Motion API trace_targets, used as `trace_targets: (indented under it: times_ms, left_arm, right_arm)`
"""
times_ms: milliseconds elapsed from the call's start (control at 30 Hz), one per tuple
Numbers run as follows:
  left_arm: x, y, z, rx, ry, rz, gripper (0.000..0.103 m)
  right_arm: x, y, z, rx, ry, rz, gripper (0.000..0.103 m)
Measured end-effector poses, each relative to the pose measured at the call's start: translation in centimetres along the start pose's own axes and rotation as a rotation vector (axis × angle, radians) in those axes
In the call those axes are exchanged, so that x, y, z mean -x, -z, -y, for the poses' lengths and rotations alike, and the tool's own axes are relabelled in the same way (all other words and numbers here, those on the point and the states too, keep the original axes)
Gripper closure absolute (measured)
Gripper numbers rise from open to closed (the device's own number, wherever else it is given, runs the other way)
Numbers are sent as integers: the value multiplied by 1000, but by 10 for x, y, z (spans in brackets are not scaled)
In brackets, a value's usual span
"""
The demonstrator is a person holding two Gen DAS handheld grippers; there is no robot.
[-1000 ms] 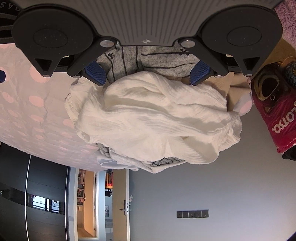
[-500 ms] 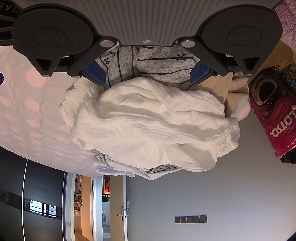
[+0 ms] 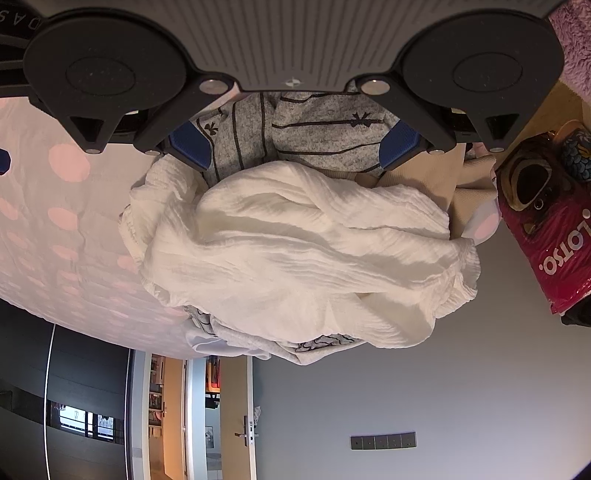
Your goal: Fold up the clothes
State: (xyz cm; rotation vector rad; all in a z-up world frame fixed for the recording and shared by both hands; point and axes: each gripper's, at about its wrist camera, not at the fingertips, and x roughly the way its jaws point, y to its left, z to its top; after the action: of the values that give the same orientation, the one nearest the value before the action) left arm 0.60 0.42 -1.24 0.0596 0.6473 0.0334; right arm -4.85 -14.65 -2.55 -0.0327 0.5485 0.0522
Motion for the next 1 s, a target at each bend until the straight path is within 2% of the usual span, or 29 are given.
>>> trace_targets:
  times_ms: [1000]
  left_arm:
    - [-3, 2, -5, 0, -1, -14, 4]
  right_arm:
    - [-4, 2, -4, 6, -11, -16, 0]
